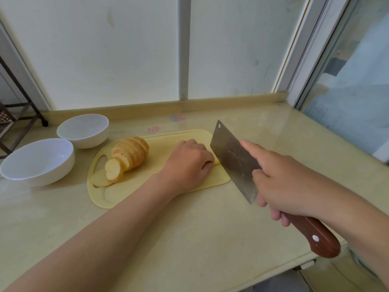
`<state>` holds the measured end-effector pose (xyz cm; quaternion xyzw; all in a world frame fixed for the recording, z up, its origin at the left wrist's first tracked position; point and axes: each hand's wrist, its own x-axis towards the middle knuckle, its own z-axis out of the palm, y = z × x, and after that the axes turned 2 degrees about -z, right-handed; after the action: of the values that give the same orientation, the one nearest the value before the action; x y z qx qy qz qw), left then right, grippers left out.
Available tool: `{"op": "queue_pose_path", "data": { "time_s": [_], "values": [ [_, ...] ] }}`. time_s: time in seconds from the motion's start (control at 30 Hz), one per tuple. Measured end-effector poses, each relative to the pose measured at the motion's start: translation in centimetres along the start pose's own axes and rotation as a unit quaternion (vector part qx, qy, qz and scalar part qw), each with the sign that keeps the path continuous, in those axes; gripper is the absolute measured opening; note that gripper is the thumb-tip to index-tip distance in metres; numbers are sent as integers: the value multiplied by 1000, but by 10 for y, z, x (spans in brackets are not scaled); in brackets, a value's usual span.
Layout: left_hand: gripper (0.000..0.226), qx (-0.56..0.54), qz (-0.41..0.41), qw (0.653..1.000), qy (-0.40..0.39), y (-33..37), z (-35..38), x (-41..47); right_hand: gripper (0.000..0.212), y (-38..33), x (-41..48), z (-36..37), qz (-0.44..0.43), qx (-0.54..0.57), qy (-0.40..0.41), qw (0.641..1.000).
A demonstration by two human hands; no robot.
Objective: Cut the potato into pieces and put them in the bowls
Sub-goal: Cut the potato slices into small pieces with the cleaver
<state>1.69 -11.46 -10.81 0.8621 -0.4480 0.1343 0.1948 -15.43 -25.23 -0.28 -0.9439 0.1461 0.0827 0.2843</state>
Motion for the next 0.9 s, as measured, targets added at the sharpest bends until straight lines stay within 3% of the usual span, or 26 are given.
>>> {"op": "queue_pose_path", "data": {
  "time_s": [0.33, 0.6, 0.9],
  "values": [
    [13, -53, -1, 998, 34, -5, 6, 6, 74, -2, 1, -1, 3, -28, -19, 999],
    [22, -62, 17, 997, 34, -7, 10, 7, 86, -18, 20, 10, 26, -97, -52, 994],
    [18, -76, 24, 996, 38, -6, 3, 1, 87, -27, 73, 6, 14, 8, -1, 1000]
  ]
}}
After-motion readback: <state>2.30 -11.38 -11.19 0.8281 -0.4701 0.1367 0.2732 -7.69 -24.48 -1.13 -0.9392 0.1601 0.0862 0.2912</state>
